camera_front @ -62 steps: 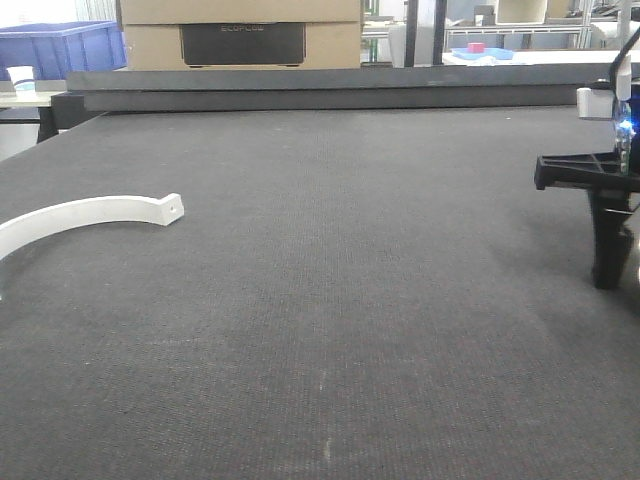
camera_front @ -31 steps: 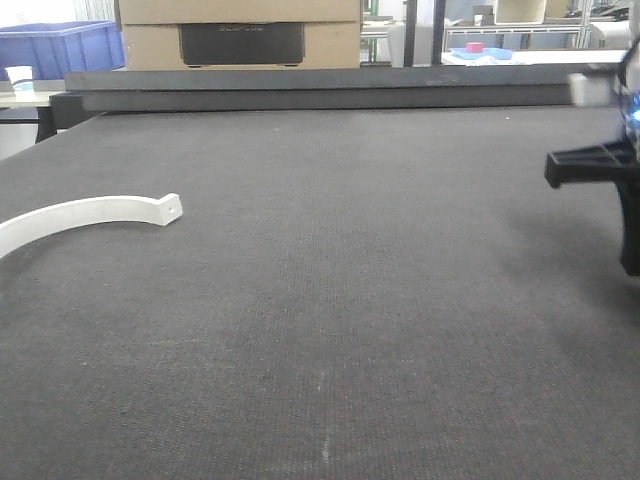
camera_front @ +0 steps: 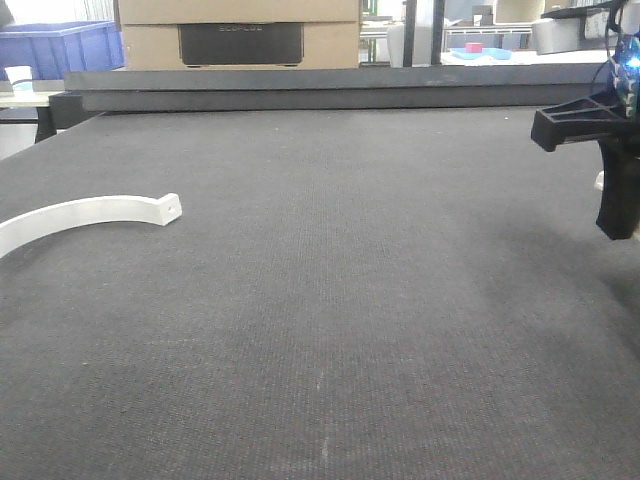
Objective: Grab PVC pipe and place in blue bin
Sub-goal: 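Lower the left gripper and grasp the other white curved pipe piece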
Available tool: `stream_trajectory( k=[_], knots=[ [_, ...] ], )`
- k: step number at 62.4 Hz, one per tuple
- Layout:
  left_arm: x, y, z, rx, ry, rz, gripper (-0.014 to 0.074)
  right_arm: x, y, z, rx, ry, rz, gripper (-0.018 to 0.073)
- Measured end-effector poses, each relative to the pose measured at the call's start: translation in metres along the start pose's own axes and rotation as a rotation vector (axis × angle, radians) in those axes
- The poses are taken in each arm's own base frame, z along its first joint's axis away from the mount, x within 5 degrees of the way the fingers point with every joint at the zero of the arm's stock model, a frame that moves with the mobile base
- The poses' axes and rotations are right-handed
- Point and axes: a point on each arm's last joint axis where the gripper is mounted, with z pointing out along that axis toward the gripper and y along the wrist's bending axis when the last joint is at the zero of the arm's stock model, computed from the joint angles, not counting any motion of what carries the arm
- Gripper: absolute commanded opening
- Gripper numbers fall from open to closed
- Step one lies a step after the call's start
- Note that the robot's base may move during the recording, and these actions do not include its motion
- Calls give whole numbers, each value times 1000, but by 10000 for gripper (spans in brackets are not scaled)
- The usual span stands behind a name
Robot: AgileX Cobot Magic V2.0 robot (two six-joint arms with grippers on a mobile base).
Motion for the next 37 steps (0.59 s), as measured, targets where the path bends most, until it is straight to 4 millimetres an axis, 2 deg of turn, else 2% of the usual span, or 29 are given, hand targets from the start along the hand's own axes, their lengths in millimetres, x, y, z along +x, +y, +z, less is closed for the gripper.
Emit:
stream_trajectory(
  k=[15,26,33,37],
  knots=[
    [-10,6,35,-43,73,1,-111,-1,0,0,-2,-13,0,-162],
    [-15,8,42,-64,38,13,-99,-3,0,0,-5,-34,-1,-162],
    [-18,9,46,-69,25,17,15,-4,1,0,-7,-46,-3,-162],
    [-19,9,52,-72,36,17,118,-4,1,0,-7,-47,-3,-162]
  ],
)
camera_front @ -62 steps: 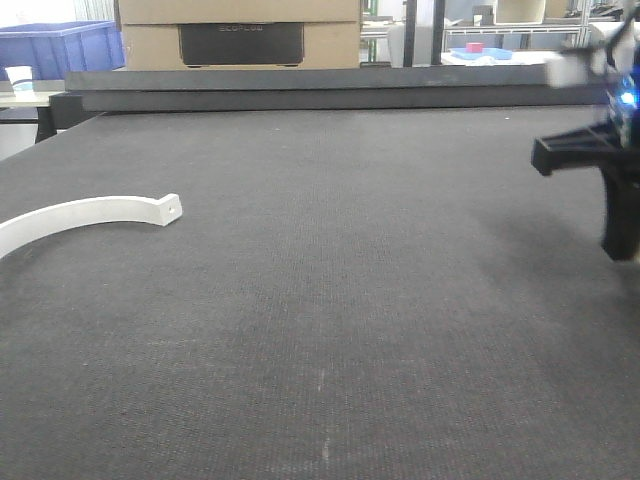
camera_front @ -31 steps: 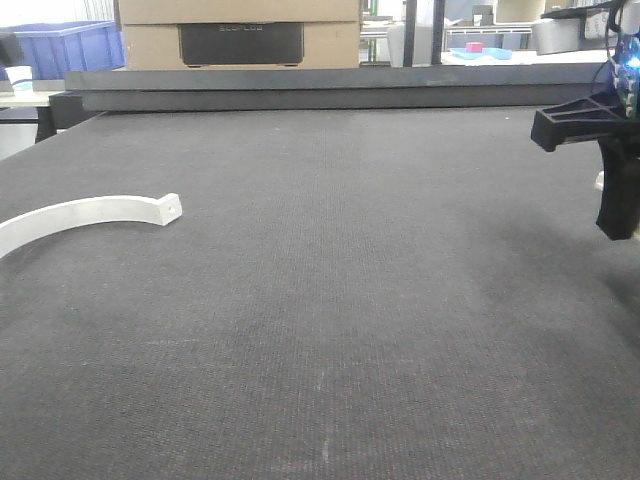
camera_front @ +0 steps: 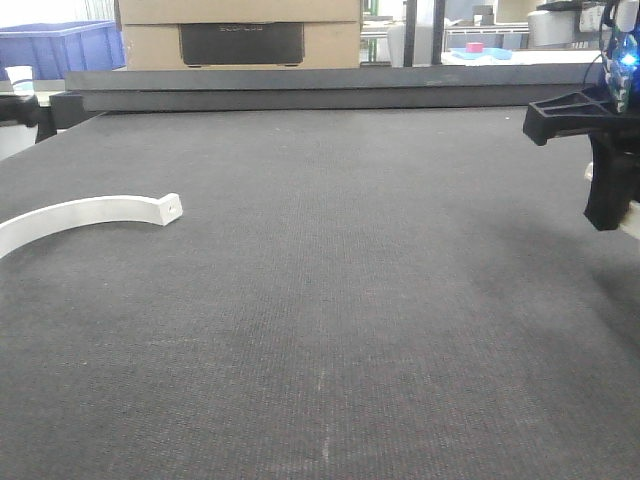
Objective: Grab PVC pipe and place in blue bin
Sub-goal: 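Lower the left gripper and grasp the other white curved pipe piece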
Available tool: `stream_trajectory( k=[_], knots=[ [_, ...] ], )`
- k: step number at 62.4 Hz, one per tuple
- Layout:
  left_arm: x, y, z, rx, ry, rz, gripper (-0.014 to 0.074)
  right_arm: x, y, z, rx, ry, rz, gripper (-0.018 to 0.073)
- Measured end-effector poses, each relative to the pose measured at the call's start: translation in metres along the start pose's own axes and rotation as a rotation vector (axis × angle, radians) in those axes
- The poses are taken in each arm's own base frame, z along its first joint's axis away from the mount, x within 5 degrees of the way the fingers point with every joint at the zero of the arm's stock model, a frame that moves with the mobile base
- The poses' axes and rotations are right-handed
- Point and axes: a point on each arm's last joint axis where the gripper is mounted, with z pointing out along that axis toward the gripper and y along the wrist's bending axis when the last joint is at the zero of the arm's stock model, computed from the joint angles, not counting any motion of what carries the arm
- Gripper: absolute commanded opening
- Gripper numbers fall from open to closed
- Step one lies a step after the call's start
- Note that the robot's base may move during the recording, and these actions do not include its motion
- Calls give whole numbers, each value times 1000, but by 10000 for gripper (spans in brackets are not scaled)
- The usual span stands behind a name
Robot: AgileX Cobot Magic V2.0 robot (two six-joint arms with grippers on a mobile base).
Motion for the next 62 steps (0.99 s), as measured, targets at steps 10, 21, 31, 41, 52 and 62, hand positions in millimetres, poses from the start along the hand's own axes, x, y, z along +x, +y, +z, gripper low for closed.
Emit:
stream_trajectory(
  k=[10,21,31,41,52,62],
  knots=[
    [-2,0,14,-2,34,-1,273,0,0,0,0,-1,0,-162],
    [-2,0,18,-3,41,-1,285,0,0,0,-1,-4,0,-162],
    [-3,0,21,-3,41,-1,285,-1,0,0,-2,-13,0,-162],
    [-2,1,35,-8,89,-1,285,-2,0,0,-3,-21,0,-162],
    [-4,1,35,-13,91,5,256,-3,1,0,-15,-28,6,-162],
    [-4,2,35,-19,91,10,181,-3,2,0,-20,-29,10,-162]
  ],
)
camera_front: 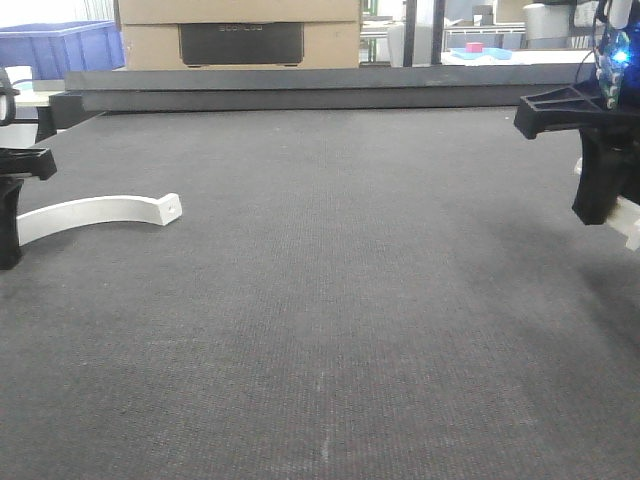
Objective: Grab PVC pipe and place in blue bin
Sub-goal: 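Lower the left gripper and grasp the other white curved pipe piece, then lift both white pipe pieces off the table with both grippers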
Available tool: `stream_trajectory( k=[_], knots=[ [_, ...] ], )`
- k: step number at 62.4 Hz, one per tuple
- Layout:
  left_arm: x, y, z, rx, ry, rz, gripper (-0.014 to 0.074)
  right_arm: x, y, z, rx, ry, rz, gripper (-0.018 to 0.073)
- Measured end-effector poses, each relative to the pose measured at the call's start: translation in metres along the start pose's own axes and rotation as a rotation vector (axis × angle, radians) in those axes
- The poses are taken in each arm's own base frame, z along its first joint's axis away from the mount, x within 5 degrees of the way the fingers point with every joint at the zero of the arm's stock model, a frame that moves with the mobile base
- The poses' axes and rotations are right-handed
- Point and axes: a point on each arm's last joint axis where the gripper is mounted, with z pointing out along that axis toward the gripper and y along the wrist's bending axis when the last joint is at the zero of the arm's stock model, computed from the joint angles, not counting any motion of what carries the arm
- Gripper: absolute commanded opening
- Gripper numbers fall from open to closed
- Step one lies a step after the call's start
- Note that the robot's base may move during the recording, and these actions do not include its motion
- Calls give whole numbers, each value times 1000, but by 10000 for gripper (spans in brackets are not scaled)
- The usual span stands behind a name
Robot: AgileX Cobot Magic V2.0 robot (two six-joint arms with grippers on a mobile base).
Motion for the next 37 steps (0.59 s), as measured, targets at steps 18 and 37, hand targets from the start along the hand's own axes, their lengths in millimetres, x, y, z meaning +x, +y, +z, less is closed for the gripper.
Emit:
stream_trajectory(
  k=[18,37],
  knots=[
    [1,1,0,-6,15,3,-111,-1,0,0,-2,-6,3,-162],
    [7,0,-14,2,18,-2,-111,-1,0,-6,-7,-33,4,-162]
  ],
)
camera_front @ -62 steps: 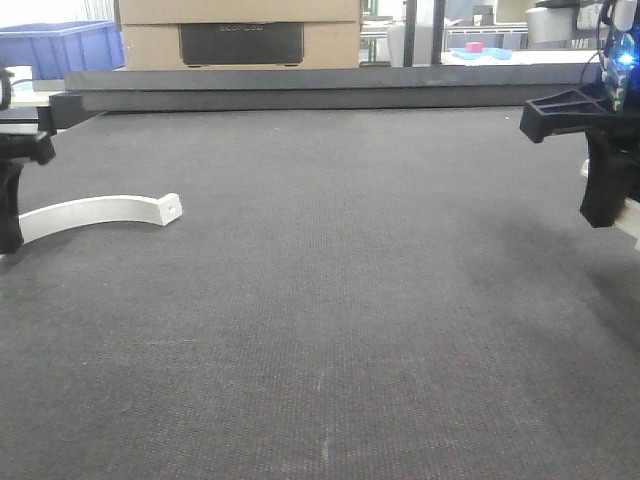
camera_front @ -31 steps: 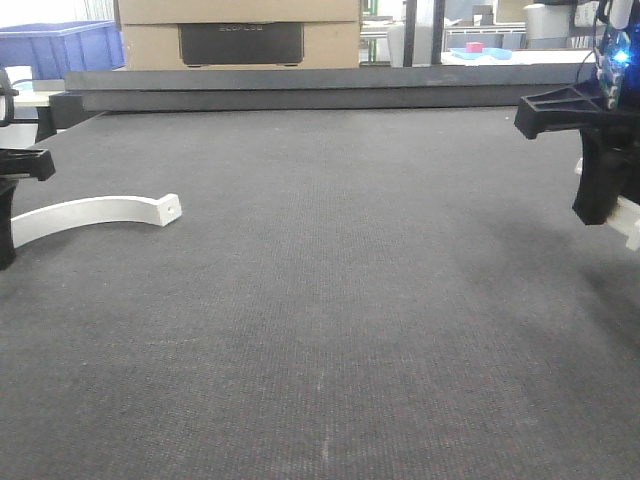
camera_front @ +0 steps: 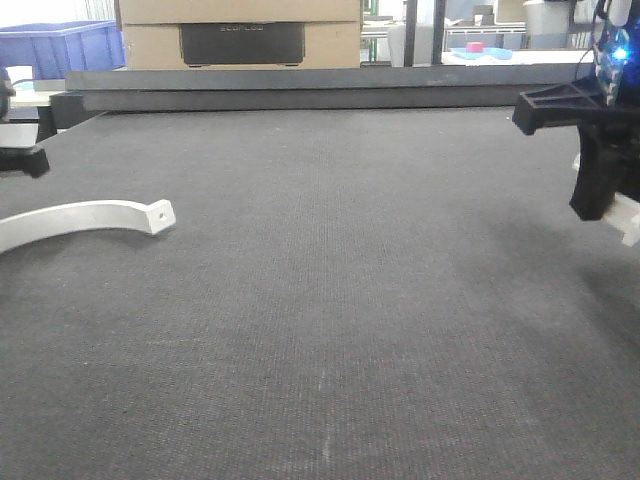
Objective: Grab PVC pipe and place in blue bin
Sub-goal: 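Lift both white pipe pieces off the table with both grippers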
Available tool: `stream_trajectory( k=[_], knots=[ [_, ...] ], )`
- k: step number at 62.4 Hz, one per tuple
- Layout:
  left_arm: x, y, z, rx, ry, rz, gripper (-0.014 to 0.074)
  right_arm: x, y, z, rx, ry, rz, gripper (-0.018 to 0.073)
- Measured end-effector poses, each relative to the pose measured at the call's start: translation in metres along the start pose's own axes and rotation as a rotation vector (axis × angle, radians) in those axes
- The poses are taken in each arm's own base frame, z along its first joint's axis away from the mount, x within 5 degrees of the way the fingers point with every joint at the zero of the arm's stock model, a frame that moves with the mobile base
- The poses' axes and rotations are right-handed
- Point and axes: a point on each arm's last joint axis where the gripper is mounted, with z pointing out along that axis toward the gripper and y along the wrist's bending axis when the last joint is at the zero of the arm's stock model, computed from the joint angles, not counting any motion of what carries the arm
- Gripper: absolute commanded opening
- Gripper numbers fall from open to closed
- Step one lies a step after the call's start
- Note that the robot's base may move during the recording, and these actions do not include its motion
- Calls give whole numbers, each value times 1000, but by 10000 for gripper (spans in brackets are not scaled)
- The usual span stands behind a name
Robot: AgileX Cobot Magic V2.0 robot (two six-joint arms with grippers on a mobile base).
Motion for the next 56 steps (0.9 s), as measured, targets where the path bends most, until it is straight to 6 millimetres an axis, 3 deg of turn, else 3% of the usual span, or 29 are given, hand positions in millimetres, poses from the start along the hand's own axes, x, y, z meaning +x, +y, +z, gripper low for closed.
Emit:
stream_trajectory(
  k=[22,33,47,56],
  knots=[
    [16,0,-82,15,-287,15,-111,-2,0,-42,-30,-199,5,-162],
    [31,-10,-120,27,-477,78,-111,-5,-4,-66,-59,-353,86,-162],
    [64,-27,-141,89,-698,112,-111,-7,-21,-90,-48,-494,150,-162],
    [93,-24,-144,133,-820,56,-111,-1,-26,-106,-10,-623,108,-162]
  ],
)
